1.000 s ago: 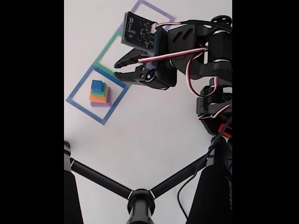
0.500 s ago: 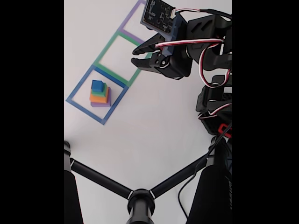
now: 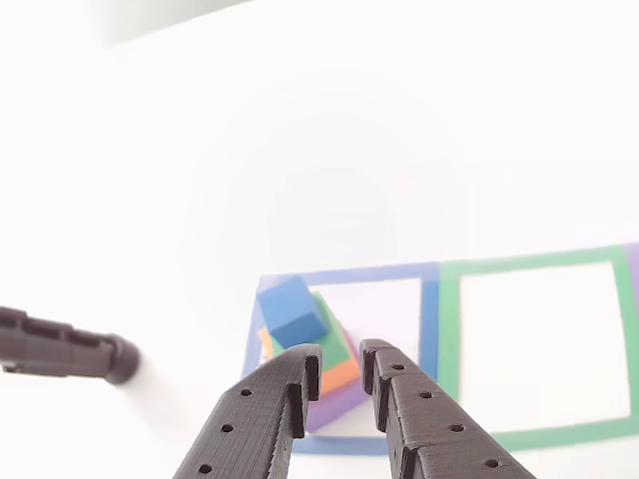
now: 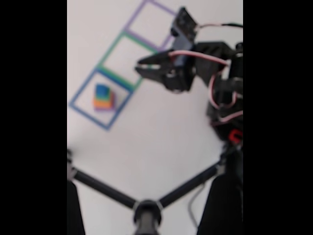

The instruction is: Tower of hanoi

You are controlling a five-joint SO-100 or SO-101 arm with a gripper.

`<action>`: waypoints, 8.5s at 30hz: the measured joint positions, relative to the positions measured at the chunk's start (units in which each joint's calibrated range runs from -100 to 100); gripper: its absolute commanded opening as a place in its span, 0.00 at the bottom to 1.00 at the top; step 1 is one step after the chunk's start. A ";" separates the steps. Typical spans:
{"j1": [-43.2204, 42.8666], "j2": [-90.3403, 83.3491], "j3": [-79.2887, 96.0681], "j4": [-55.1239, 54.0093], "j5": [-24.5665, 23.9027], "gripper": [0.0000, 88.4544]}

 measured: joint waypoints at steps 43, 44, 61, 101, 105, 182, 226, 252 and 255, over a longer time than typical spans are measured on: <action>1.39 -21.02 40.03 -5.86 -101.08 0.00; 1.39 -21.02 40.03 -4.41 -103.05 0.00; 2.70 -21.11 39.95 9.15 -120.39 0.00; 3.44 -21.11 36.73 19.50 -128.08 0.00; 3.44 -21.11 36.73 19.50 -128.08 0.01; 3.44 -21.19 36.73 19.50 -128.47 0.02; 3.44 -21.19 36.73 19.50 -128.67 0.02; 3.44 -21.19 36.73 19.50 -128.67 0.02; 3.44 -21.19 36.73 19.50 -128.67 0.02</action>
